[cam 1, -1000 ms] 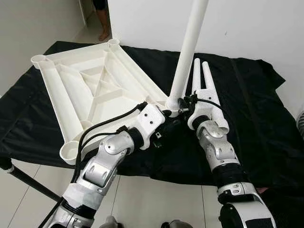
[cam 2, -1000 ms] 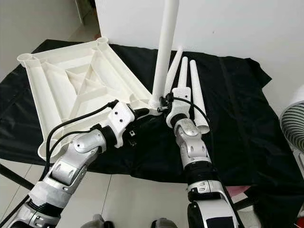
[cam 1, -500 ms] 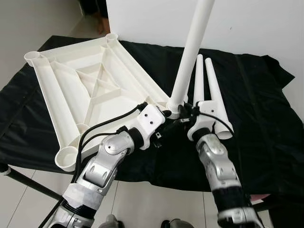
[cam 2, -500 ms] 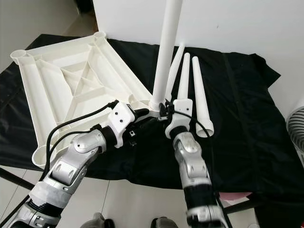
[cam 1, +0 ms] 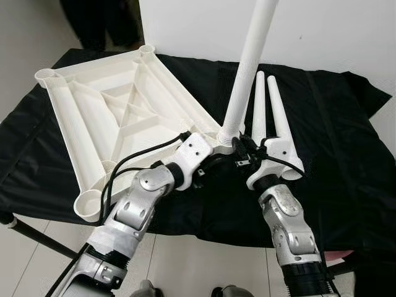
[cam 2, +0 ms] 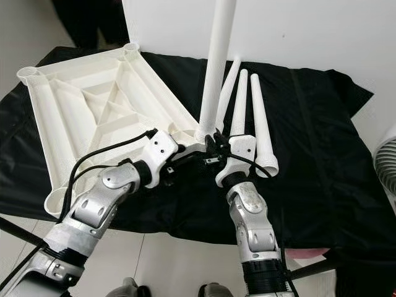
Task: Building children table
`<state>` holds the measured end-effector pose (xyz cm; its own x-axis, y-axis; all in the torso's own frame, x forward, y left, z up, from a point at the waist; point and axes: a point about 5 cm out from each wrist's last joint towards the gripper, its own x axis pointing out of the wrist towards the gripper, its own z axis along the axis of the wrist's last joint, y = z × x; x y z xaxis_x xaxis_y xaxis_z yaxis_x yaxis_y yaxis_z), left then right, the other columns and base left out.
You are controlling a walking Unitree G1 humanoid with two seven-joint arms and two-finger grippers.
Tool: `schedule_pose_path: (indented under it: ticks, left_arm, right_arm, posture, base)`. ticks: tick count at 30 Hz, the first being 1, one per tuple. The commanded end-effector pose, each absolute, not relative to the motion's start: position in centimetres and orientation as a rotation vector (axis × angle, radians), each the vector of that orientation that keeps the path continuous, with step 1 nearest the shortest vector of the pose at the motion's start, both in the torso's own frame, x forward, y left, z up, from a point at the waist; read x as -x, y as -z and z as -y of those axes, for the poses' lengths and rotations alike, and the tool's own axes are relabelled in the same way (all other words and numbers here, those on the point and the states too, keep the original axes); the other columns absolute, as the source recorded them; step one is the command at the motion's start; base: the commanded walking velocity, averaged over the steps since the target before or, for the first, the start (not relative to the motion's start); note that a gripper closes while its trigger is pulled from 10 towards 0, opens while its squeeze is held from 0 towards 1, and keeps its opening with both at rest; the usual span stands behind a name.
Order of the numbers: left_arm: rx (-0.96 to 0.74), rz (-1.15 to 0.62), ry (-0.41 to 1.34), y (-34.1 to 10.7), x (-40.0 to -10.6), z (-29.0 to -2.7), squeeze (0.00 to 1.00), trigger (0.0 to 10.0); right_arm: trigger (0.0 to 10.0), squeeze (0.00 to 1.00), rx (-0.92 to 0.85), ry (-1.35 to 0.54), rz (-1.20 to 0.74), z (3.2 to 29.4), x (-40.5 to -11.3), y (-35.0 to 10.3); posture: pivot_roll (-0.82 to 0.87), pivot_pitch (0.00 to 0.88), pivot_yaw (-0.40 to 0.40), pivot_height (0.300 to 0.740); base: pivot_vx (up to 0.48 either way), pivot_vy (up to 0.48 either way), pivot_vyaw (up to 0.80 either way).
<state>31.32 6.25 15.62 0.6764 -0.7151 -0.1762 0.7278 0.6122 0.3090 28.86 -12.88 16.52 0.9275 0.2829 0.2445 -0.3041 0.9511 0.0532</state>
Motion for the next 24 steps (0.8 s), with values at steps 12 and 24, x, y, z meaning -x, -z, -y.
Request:
schedule_pose_path:
  ticks: [12,24]
  left_arm:
    - [-0.406,-0.115,0.566,-14.6,-32.9,-8.7,1.00,10.0]
    - [-0.458,-0.211,0.478,-13.5,-33.8,-9.9,0.00,10.0]
  right_arm:
    - [10.0,0.00,-0.082,-0.287,0.237,13.7,-28.6,-17.0]
    - [10.0,0.00,-0.079,-0.294,0.233,13.4,-28.8,-17.2]
  posture:
    - [-0.10,0.081,0.044,0.740]
    - [-0.10,0.074,0.044,0.740]
  base:
    - [0.000,0.000,0.00]
    - [0.000,0.000,0.00]
